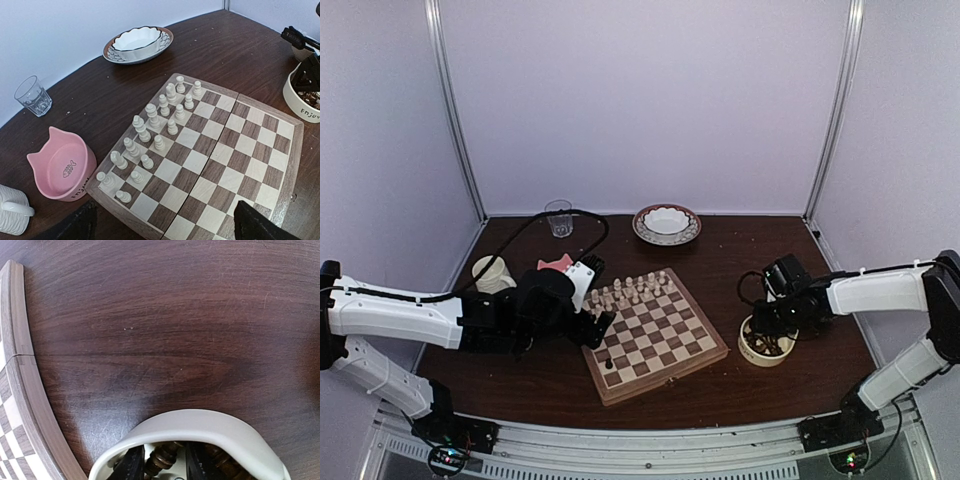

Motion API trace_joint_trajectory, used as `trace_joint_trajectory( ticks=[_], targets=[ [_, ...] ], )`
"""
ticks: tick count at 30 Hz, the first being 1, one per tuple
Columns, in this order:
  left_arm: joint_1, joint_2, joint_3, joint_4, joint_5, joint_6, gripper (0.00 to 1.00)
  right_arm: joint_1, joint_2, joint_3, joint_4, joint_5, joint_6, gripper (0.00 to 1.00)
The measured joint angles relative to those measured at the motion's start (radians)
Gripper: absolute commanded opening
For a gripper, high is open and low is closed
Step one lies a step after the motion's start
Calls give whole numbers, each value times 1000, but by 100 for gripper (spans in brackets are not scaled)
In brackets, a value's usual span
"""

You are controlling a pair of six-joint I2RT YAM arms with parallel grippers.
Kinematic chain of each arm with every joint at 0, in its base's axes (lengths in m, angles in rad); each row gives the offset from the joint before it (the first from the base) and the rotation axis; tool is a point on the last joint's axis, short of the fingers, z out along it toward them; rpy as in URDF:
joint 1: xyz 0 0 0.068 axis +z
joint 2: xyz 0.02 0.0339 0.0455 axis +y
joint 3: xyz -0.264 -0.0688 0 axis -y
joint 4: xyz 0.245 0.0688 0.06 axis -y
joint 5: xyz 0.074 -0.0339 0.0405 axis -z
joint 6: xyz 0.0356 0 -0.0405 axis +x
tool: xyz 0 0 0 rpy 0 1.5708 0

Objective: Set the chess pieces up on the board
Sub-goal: Pick up the pawn from the storage box, then place the pawn on the chessboard.

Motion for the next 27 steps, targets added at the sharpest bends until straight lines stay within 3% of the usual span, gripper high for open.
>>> trace_joint_trajectory(
  ticks=[12, 27],
  targets=[
    [0, 0, 2, -2, 1, 4, 95, 0, 24, 23, -13, 19, 0, 15],
    [0, -1, 4, -14, 7, 4, 95, 32, -162, -19, -32, 58, -23, 14]
  ],
)
